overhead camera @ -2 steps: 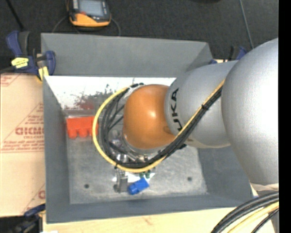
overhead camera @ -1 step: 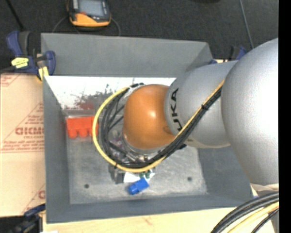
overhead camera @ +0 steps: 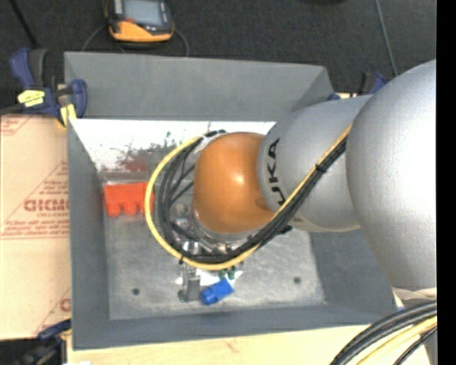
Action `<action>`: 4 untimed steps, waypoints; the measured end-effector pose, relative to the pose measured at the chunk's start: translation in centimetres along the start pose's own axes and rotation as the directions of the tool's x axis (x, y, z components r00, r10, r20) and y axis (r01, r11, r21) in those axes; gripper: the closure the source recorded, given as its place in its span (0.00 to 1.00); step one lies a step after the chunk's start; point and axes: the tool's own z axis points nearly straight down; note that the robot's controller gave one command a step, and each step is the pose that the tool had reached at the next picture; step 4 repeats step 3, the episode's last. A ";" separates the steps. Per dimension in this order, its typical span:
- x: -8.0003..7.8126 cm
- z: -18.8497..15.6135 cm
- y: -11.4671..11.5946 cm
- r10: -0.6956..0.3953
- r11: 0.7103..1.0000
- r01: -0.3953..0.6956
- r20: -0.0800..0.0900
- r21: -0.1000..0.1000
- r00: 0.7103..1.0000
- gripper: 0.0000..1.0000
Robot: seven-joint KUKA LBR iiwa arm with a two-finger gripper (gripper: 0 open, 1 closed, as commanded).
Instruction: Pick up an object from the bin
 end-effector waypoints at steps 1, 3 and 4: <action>-4.5 6.3 -10.1 0.077 0.997 -0.077 0.001 0.005 0.997 0.00; -5.0 -10.3 -8.7 0.059 0.998 -0.059 0.008 0.002 0.998 1.00; -5.0 -10.3 -8.7 0.059 0.998 -0.059 0.008 0.002 0.998 1.00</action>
Offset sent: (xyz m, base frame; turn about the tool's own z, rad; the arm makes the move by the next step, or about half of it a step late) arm 0.0518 -0.0905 -0.0606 0.0686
